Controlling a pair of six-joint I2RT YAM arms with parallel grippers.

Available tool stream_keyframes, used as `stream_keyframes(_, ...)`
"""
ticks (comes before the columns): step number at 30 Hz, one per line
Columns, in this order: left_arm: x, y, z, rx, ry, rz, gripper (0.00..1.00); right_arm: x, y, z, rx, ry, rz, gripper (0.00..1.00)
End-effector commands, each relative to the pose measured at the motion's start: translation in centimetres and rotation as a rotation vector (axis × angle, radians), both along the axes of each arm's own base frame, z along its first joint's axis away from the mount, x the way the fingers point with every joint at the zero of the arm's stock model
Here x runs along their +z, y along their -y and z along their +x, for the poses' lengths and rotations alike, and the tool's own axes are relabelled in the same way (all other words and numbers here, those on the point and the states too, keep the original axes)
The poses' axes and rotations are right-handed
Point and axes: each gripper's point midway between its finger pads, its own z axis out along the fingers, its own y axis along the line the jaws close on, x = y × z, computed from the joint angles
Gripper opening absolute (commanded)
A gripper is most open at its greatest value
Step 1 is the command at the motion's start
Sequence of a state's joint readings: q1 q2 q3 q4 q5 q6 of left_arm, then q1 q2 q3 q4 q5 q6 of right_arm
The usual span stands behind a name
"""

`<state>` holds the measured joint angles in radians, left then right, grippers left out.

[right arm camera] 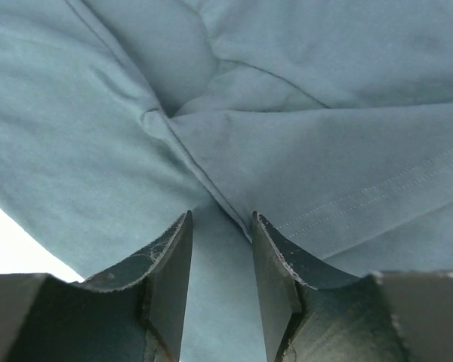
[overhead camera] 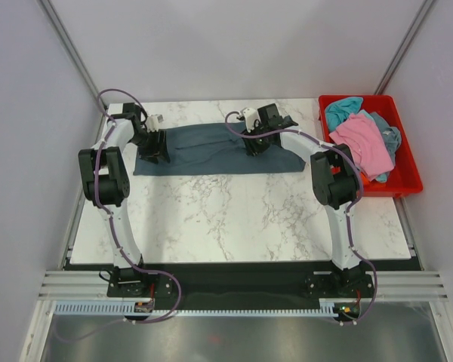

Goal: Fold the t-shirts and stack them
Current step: Fold the tshirt

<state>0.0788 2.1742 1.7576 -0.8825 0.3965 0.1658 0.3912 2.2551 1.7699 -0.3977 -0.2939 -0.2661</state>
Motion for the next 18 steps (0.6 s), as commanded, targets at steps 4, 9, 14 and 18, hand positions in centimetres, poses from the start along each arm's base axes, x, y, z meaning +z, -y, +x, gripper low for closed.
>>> stream_keyframes(4, 0.0, 0.7, 0.4, 0.032, 0.001, -0.051, 0.60, 2.6, 1.1, 1.9, -0.025, 0.129, -0.078, 0.44)
stream_keyframes(9, 0.2, 0.4, 0.7, 0.031, 0.011, -0.037, 0.60, 3.0, 1.5, 2.8, -0.031, 0.167, -0.109, 0.42)
stream_keyframes(14, 0.1, 0.3, 0.6, 0.032, 0.011, -0.025, 0.59, 3.2, 1.5, 3.4, -0.050, 0.179, -0.106, 0.15)
stream_keyframes(18, 0.0, 0.2, 0.5, 0.029, 0.009, -0.016, 0.59, 4.2, 1.2, 4.2, -0.058, 0.213, -0.096, 0.04)
